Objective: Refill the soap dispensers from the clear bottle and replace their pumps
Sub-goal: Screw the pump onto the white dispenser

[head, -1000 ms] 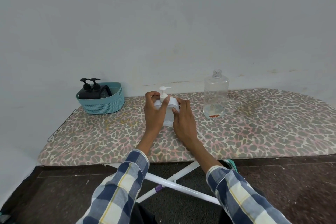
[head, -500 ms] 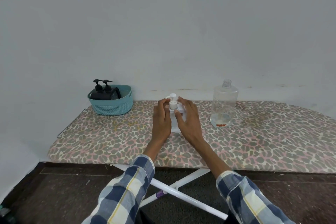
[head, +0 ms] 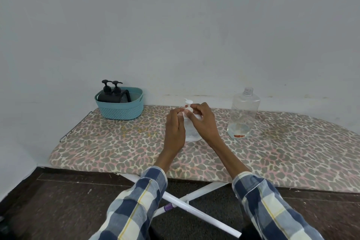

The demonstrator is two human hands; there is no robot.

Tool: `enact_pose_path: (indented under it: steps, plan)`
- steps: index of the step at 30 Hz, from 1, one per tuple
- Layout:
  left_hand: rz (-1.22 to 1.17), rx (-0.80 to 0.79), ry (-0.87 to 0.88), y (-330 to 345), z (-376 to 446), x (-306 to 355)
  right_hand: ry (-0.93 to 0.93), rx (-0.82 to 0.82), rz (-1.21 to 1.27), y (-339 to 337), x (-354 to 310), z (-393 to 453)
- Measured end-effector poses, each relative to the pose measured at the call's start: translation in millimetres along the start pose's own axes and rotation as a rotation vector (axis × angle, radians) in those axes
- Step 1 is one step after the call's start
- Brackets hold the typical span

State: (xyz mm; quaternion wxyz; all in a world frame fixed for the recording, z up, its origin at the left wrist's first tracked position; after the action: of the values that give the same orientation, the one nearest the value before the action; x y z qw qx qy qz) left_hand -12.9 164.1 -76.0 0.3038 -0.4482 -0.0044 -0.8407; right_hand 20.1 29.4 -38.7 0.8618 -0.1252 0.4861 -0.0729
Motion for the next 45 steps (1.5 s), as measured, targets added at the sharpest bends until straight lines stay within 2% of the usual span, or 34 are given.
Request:
enact_pose_path:
  steps: [4, 9, 14, 21, 27, 30, 34, 38, 41, 45]
  plan:
    - [0.002, 0.023, -0.002, -1, 1, -4, 0.048, -0.064, 0.009, -3, 7, 1]
    - [-0.010, 0.039, -0.007, 1, -1, -4, 0.071, -0.042, 0.001, -3, 3, 7]
    - [-0.032, 0.017, -0.031, -1, -1, -3, 0.057, -0.184, -0.051, 6, 0, 11]
    - [-0.036, 0.013, -0.068, 3, -3, -4, 0.125, -0.045, 0.001, 3, 4, 6]
    - [-0.008, 0.010, -0.048, 2, -2, -6, 0.169, -0.112, 0.078, -1, 10, 2]
    - [-0.015, 0.027, -0.040, 3, -3, -5, 0.206, -0.086, 0.089, -4, 12, 2]
    - [-0.034, 0.022, -0.044, 1, -4, -4, 0.144, -0.001, 0.024, -1, 4, 3]
    - [-0.041, 0.015, -0.053, 1, -3, -6, 0.080, -0.071, -0.053, 4, -1, 2]
    - [-0.029, 0.026, -0.053, 2, -3, -5, 0.098, -0.094, -0.057, 2, 3, 1]
    - [-0.029, 0.021, -0.063, 3, -5, -4, 0.114, -0.014, -0.064, 1, 6, 1]
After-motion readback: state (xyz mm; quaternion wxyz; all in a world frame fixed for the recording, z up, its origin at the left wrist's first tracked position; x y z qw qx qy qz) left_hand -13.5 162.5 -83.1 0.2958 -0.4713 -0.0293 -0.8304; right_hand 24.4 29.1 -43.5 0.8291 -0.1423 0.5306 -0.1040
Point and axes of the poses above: each hand's wrist, its own z-axis towards the middle knuckle, its own y-axis out of the palm, x = y × z, the point moved 7 cm from there along z, towards the middle knuckle
